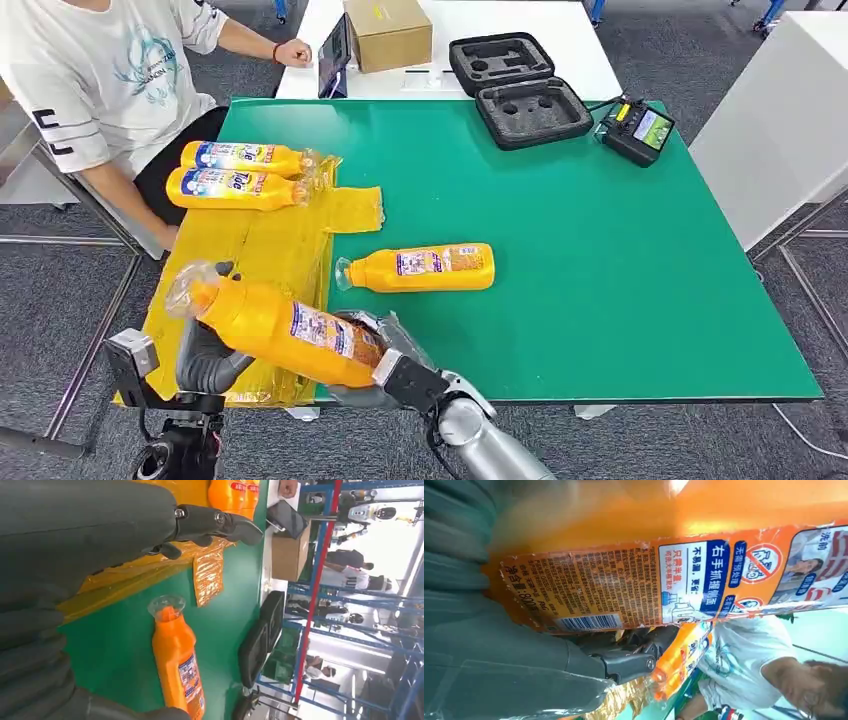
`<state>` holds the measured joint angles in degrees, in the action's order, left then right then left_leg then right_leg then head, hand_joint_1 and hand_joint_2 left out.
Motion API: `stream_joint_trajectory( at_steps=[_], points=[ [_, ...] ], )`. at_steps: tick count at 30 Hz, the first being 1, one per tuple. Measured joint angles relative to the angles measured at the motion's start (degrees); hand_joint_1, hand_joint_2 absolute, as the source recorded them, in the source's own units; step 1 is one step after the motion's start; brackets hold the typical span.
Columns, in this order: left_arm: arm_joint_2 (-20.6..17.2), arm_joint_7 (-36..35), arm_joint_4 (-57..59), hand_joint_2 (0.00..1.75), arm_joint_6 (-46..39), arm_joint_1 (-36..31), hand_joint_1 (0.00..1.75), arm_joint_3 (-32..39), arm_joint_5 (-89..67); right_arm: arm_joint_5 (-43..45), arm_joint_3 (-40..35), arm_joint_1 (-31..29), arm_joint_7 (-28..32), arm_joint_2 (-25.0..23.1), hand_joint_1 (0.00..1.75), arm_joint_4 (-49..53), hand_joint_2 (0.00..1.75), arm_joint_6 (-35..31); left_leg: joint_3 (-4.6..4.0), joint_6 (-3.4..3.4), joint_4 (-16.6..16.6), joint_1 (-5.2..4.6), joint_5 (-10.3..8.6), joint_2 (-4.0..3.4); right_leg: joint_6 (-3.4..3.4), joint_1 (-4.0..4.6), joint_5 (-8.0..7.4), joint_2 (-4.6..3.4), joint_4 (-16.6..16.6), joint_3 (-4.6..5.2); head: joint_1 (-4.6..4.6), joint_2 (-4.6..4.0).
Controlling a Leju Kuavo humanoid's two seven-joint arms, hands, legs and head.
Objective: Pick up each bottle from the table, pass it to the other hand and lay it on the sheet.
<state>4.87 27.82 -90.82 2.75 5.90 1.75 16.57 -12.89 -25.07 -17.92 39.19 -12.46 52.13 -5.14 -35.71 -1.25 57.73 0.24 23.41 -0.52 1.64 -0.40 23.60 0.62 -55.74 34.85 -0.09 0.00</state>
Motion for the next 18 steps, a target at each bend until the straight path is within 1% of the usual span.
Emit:
stream_joint_trajectory(
  at_steps=[4,7,18],
  points=[
    [-0.04,0.11,-0.13,1.75,0.09,1.02,0.0,-0.04,0.09,1.18,1.12,0.21,0.41,0.55,1.75,0.55,1.75,-1.24,0.0,0.0,0.0,0.0,0.0,0.0,0.0,-0.01,0.0,0.0,0.0,0.0,0.0,0.0],
    [-0.07,0.11,-0.13,1.75,0.09,1.32,0.0,-0.02,0.26,2.03,1.79,0.62,0.66,1.05,1.75,2.8,1.75,-2.03,-0.01,0.0,0.0,-0.01,0.0,0.01,0.0,-0.01,0.0,0.0,0.0,0.0,-0.02,0.0],
    [-0.07,-0.28,0.57,1.75,-0.7,0.73,0.0,0.24,0.07,3.45,2.73,1.95,0.79,2.16,1.75,8.85,1.75,-3.82,0.0,0.0,0.0,0.0,0.0,0.0,0.0,0.0,0.0,0.0,0.0,0.01,0.0,0.0]
  ],
)
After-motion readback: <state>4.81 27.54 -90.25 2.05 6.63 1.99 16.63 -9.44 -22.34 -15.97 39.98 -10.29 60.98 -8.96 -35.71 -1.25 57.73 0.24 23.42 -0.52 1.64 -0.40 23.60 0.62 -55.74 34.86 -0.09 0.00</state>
